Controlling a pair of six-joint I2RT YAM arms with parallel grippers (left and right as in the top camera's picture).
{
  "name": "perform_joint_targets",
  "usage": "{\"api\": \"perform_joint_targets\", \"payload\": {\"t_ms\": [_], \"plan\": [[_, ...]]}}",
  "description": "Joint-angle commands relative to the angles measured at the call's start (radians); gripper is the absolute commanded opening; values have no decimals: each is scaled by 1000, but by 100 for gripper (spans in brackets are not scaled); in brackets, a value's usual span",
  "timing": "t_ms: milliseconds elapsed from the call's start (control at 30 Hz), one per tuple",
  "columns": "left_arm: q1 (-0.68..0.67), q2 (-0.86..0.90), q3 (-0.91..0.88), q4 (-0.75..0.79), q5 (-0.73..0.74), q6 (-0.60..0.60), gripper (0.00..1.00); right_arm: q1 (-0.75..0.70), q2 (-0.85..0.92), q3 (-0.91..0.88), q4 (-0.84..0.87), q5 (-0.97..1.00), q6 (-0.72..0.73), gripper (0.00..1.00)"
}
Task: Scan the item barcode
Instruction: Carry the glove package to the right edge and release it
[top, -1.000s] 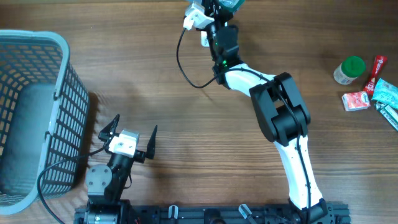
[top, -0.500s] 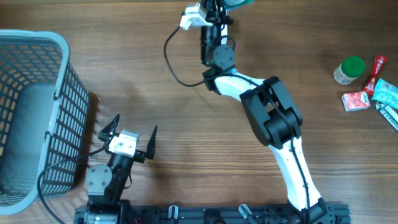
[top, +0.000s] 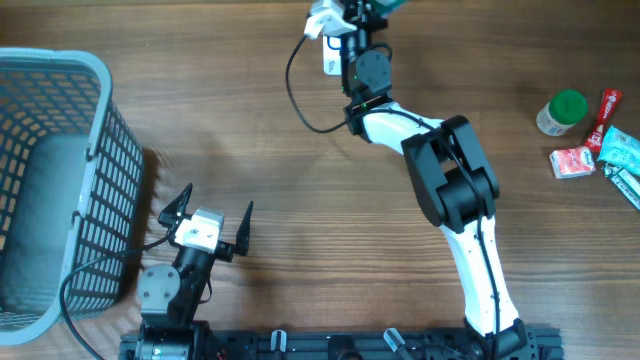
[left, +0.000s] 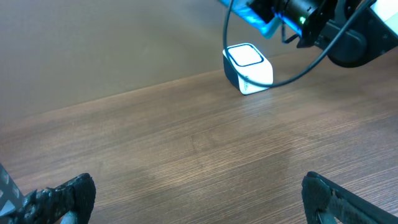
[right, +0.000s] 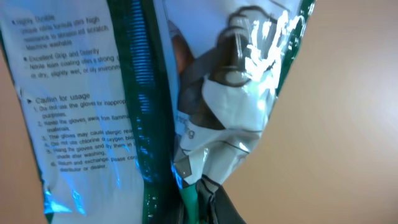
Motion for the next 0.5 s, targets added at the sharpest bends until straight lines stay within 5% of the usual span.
{"api": "perform_joint_targets", "payload": {"t_ms": [0,167,233,333,367,400,467], "plan": [[-3,-7,-4,-3,13,-6,100,-151,-98,11,5,419,-183,4],[-3,-7,-3,-3,13,-6,100,-552,-103,11,328,768,-402,4],[-3,-7,-4,-3,13,-6,100,-742,-108,11,367,959,-311,4],[-3,-7,-4,-3,13,-6,100,-866,-108,-24,190,1071,-154,4],[-3,-7,-4,-3,13,-6,100,-895,-108,-50,116,1071,-68,8],[-3,-7,-4,-3,13,-6,100,-912,-108,-83,58,1071,32,31],[-3,-7,-4,-3,13,-6,100,-912,-108,-109,33,1071,97,58]]}}
